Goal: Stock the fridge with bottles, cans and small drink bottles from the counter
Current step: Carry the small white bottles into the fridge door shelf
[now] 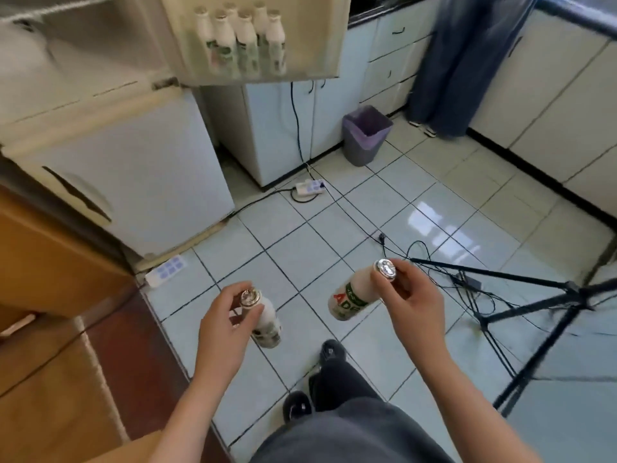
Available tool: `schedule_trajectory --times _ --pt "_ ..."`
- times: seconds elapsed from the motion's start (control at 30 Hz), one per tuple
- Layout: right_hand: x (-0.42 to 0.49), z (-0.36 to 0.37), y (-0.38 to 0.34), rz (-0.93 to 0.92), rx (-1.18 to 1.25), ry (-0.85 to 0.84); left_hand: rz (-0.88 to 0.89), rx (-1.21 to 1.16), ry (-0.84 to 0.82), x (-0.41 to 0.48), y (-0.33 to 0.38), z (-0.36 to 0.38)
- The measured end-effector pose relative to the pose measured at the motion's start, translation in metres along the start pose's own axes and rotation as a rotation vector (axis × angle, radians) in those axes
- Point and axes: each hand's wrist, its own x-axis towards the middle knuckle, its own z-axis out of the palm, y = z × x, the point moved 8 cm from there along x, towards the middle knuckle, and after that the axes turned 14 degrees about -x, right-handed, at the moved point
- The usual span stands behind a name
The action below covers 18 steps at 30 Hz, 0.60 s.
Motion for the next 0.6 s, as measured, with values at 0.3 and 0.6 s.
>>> schedule_trajectory --times 0.3,0.6 --pt "0.120 0.162 -0.079 -0.137 -0.020 -0.296 -0.067 -0.048 0.197 0.100 -0.019 -0.080" --pt "0.287 0.278 -0.191 -0.234 0.060 -0.378 -0.005 0.030 0.185 0.308 0.034 -0.131"
